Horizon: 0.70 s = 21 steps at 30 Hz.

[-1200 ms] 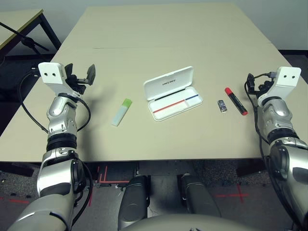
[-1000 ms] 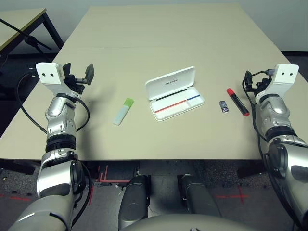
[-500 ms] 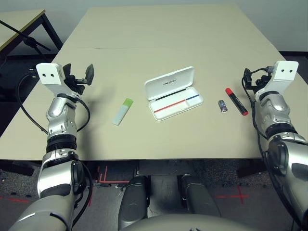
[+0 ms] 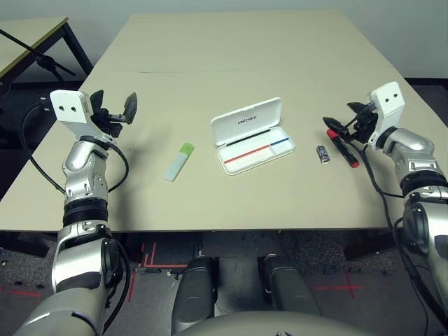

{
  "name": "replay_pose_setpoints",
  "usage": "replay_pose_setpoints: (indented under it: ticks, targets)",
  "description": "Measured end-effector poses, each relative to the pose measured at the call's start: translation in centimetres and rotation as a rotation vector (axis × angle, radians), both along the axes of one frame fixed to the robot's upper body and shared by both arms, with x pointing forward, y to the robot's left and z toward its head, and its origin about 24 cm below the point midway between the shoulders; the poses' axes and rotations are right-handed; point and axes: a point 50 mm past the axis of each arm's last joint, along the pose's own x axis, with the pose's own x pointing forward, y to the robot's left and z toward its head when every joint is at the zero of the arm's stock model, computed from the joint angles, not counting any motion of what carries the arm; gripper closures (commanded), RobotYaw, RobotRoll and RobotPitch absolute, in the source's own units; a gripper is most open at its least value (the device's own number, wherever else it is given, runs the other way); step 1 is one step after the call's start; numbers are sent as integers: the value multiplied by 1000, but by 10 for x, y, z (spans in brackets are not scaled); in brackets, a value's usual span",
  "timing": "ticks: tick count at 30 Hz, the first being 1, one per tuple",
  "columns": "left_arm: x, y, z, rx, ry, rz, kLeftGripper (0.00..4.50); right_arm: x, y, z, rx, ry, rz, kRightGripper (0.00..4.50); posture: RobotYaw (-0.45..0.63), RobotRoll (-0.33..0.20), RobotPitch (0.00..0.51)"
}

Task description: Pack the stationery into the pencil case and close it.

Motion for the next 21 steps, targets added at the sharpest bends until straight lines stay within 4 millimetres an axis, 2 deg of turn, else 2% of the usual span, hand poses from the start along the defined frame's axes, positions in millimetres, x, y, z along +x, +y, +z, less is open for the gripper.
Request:
replay_pose_setpoints:
  ticks: [5, 8, 14, 21]
  targets:
    - [-12, -14, 3, 55, 41, -124, 19, -2, 4, -1, 2, 66, 74, 0, 1, 0, 67]
    - [-22, -33, 0, 110, 105, -262, 19, -2, 7, -2, -14, 91, 97, 0, 7, 0, 64]
    - [-50, -74, -6, 225, 355, -612, 19, -4, 7, -6, -33, 115, 99, 0, 14, 0, 60]
    - [-57, -99, -8, 291, 485, -735, 19, -4, 8, -9, -64, 134, 109, 0, 10, 0, 53]
